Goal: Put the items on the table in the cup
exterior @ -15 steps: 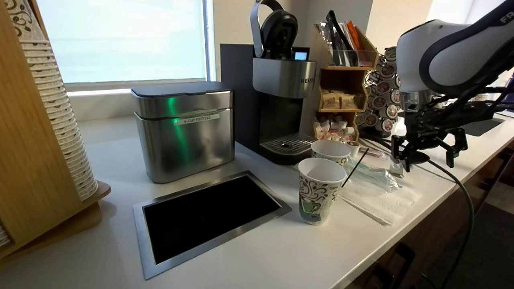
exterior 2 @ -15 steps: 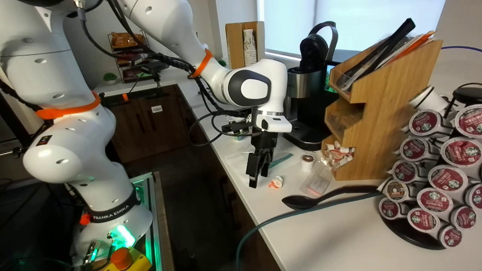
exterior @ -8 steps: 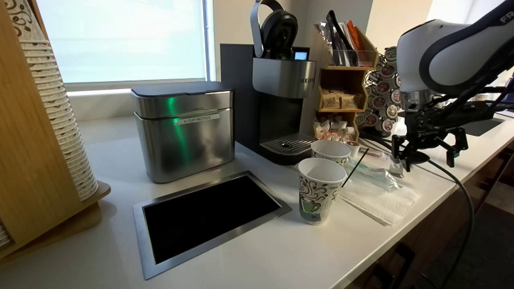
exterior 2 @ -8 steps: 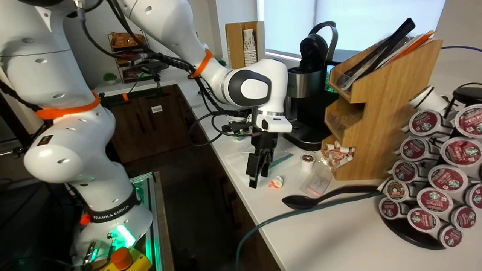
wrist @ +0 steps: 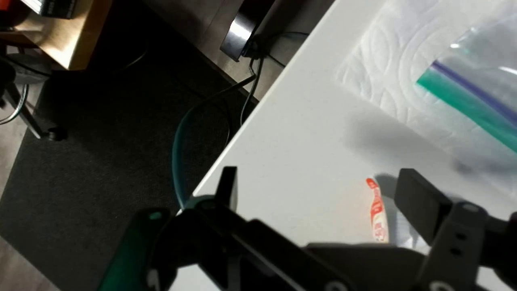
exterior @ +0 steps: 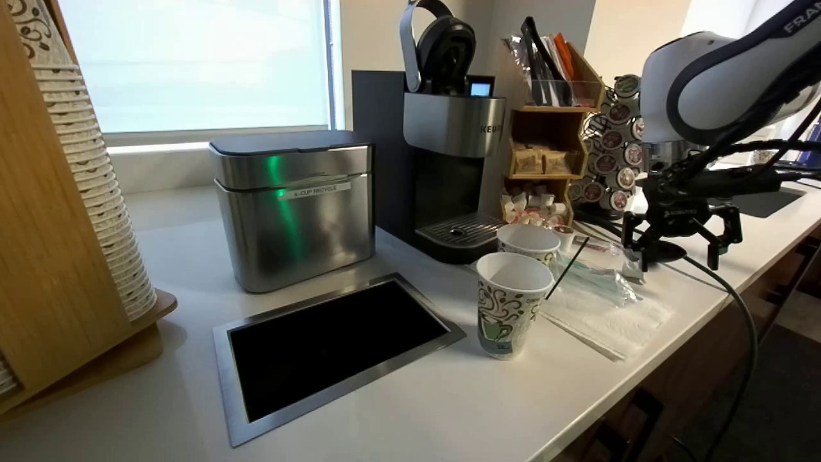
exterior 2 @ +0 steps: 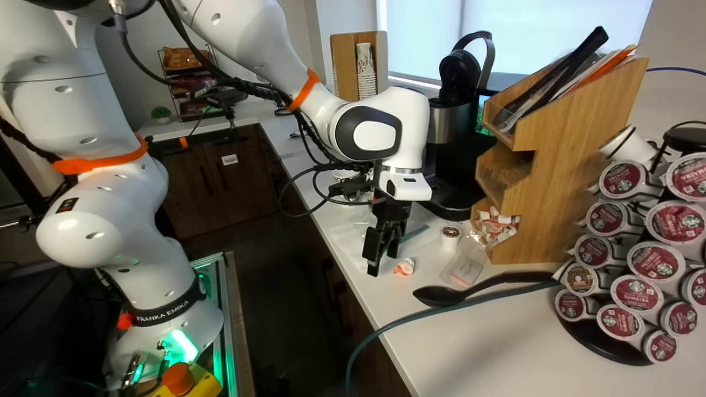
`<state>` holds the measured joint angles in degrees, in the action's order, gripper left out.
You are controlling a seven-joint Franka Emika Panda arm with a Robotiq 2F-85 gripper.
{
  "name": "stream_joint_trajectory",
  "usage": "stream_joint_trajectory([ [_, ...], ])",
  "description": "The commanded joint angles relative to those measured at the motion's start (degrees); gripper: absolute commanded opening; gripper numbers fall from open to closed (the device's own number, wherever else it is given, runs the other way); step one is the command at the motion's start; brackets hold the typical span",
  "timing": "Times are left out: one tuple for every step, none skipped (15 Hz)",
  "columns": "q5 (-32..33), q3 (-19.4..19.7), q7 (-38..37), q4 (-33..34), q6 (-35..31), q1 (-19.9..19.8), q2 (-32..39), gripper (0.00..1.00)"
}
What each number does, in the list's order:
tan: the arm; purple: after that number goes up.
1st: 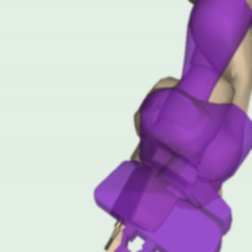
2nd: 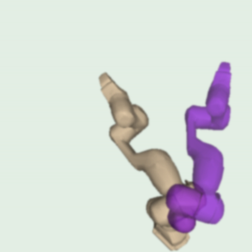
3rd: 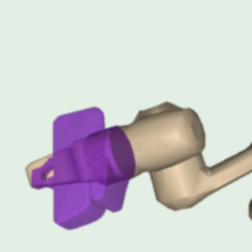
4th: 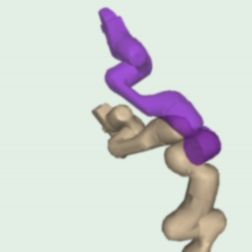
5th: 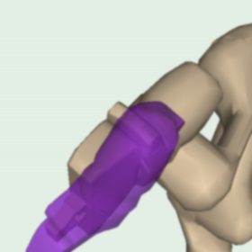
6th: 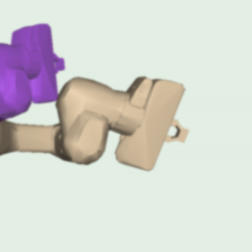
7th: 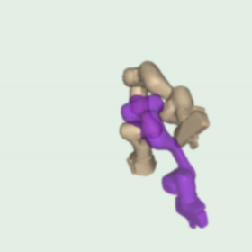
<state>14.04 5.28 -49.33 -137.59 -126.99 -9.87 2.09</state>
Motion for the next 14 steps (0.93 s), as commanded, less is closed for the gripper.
stream_joint_trajectory([
  [-4.55, 1.01, 3.72, 0.14, -3.57, 1.01, 0.78, 1.0],
  [-5.26, 1.13, 4.7, 0.18, -4.62, 1.0, 0.79, 1.0],
  [-5.8, 1.43, 5.79, 0.27, -6.13, 0.75, 0.8, 1.0],
  [-6.57, 1.8, 6.82, 0.45, -7.44, 0.45, 0.82, 1.0],
  [-7.76, 2.3, 8.61, 0.74, -8.55, 0.08, 0.81, 1.0],
  [-8.25, 2.72, 9.5, 1.03, -9.31, -0.03, 1.04, 1.0],
  [-8.61, 3.11, 10.29, 0.88, -10.11, -0.03, 0.94, 1.0],
  [-8.67, 3.43, 10.86, 0.58, -11.19, 0.0, 1.03, 1.0],
  [-9.12, 3.74, 11.52, 0.55, -11.61, -0.03, 1.25, 1.0],
  [-9.49, 3.98, 11.95, 0.47, -11.95, 0.0, 1.49, 0.98],
  [-9.86, 4.13, 12.49, 0.33, -12.07, 0.07, 1.6, 0.86],
  [-10.12, 4.2, 12.76, 0.05, -12.21, 0.16, 1.59, 0.73],
  [-10.25, 4.24, 13.04, 0.01, -12.37, 0.24, 1.72, 0.66],
  [-10.43, 4.24, 13.31, -0.11, -12.5, 0.3, 1.8, 0.59],
])
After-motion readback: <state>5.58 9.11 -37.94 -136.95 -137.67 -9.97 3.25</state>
